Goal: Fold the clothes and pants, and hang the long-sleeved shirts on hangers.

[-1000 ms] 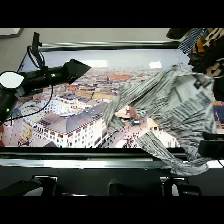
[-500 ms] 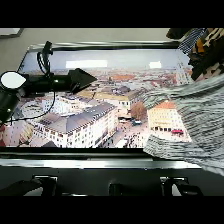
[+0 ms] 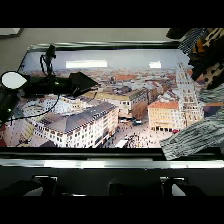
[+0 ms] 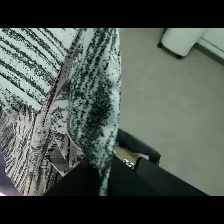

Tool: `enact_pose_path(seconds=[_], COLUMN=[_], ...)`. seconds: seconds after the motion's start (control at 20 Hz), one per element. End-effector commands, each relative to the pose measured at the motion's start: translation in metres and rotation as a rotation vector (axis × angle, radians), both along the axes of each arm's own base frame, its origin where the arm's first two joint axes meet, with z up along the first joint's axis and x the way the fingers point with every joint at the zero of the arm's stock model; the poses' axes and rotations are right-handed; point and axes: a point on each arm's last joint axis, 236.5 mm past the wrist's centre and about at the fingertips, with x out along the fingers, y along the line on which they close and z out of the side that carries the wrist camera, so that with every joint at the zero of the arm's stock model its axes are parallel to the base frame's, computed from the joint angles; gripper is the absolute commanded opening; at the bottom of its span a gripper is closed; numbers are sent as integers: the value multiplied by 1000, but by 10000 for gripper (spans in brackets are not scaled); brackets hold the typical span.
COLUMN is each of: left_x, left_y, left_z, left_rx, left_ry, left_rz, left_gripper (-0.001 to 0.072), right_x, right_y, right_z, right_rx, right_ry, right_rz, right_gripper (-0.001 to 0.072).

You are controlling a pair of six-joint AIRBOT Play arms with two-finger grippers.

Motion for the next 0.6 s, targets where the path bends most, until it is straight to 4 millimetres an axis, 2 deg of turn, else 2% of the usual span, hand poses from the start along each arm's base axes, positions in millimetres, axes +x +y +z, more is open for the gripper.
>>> enact_pose_path(seconds=[0.0, 0.15, 0.25, 0.55], left_x=[-2, -2, -2, -2], left_y=[0, 0, 0, -1], left_z=[-1, -1, -1, -2], left_rx=[3, 3, 3, 3], left_ry=[5, 5, 5, 7], left_rz=[-7, -7, -7, -7], left_gripper=[603, 603, 603, 603], right_x=[-23, -42, -48, -58], right_y=[-36, -63, -73, -95], right_z=[16, 15, 18, 49], right_rx=[-66, -48, -51, -162], right_ry=[-49, -120, -176, -338], right_rz=[-149, -212, -234, -266], right_gripper=[23, 23, 23, 24])
